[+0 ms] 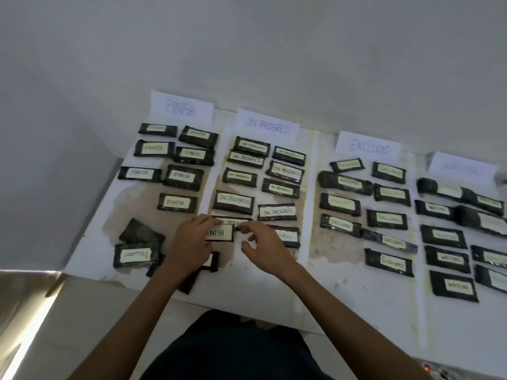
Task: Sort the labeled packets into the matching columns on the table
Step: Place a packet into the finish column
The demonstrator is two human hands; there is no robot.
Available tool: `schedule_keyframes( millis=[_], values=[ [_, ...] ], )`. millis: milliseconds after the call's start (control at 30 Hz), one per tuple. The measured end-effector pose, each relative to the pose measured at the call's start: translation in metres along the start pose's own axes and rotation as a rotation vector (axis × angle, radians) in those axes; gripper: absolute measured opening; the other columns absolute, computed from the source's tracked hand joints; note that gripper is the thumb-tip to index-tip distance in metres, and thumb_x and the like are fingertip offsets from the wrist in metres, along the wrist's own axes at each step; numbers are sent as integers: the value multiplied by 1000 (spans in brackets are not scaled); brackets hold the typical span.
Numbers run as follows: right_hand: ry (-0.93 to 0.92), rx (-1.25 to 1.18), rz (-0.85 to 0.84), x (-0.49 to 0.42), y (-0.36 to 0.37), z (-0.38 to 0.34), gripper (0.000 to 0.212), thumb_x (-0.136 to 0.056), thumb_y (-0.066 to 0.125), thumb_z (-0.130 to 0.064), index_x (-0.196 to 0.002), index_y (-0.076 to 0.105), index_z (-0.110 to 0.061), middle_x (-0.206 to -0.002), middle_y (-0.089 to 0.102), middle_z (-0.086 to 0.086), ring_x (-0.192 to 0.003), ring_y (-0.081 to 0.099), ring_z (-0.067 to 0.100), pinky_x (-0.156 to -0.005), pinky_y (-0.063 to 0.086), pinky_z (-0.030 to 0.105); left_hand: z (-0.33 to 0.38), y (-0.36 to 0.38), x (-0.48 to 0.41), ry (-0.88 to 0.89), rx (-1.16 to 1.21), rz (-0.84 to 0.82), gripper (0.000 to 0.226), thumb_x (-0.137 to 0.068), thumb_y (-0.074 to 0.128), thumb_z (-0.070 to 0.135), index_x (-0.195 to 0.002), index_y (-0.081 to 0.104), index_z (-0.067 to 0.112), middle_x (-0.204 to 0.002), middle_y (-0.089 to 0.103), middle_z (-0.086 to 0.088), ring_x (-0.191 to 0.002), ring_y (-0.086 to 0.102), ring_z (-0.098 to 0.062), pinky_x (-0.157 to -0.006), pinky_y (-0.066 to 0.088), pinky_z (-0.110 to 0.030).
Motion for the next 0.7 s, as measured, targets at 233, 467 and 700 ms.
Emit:
schedule_keyframes(
  millis=[233,467,700],
  values=[
    [-89,69,-196,-52,71,-47,37,-87,56,-13,-125,55,-17,-120,58,4,-100,56,17,-84,48,32,-114,-36,12,-212,15,42,52,-64,67,-5,-113,62,9,-111,61,-11,-102,49,-31,-83,48,-42],
    [-180,136,-295,-85,125,-75,36,-89,55,-11,-125,55,-14,-123,57,5,-105,55,17,-83,43,24,-216,-60,-4,-401,-3,78,49,-68,57,-8,-115,60,7,-113,58,-13,-106,44,-33,-90,43,-41],
    [-202,187,-323,-96,146,-65,34,-88,57,-12,-123,57,-11,-121,58,7,-105,56,19,-83,43,22,-256,-55,-46,-326,66,46,42,-71,61,-10,-111,60,2,-111,56,-18,-104,47,-35,-86,45,-44]
  ],
)
Point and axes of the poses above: each hand's wrist, its own x-axis away from the middle knuckle, its own y-axis out of the palm, z = x × y, the point moved 9 cm from there along -x, towards the middle knuckle
